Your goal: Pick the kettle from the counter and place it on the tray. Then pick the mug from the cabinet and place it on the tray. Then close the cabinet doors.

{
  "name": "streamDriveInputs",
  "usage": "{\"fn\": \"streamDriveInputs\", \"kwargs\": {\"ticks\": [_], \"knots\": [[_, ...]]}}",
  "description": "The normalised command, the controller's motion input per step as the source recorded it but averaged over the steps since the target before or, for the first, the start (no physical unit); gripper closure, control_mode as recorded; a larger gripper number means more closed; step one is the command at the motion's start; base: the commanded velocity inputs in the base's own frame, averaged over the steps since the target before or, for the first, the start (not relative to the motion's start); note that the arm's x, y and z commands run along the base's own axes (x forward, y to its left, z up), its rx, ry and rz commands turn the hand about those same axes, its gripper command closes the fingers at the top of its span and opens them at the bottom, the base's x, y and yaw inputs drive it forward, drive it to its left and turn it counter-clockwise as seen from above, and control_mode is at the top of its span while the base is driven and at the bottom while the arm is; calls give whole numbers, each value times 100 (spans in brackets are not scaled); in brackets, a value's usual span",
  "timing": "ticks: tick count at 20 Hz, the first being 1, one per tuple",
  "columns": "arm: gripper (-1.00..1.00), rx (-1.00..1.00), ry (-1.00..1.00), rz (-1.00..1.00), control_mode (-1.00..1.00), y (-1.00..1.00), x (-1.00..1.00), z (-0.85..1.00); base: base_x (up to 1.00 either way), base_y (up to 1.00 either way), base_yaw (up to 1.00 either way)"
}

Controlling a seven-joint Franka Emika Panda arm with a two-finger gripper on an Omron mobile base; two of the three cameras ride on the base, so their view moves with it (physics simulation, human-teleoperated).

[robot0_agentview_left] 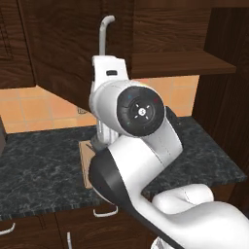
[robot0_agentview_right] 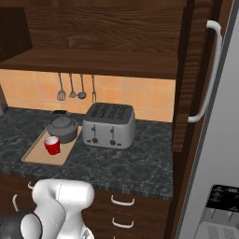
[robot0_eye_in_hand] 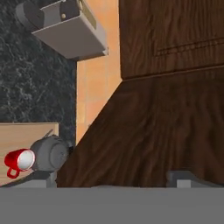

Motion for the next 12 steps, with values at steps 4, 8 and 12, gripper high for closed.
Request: {"fn": "streamDriveInputs", "kwargs": {"ticks": [4, 8, 12], "knots": [[-100, 0, 5, -13, -100, -60, 75, -7, 0, 0, 0], [-100, 0, 0, -11, -100, -53, 86, -16, 0, 0, 0], [-100, 1, 3, -7, -100, -36, 97, -16, 0, 0, 0]]}}
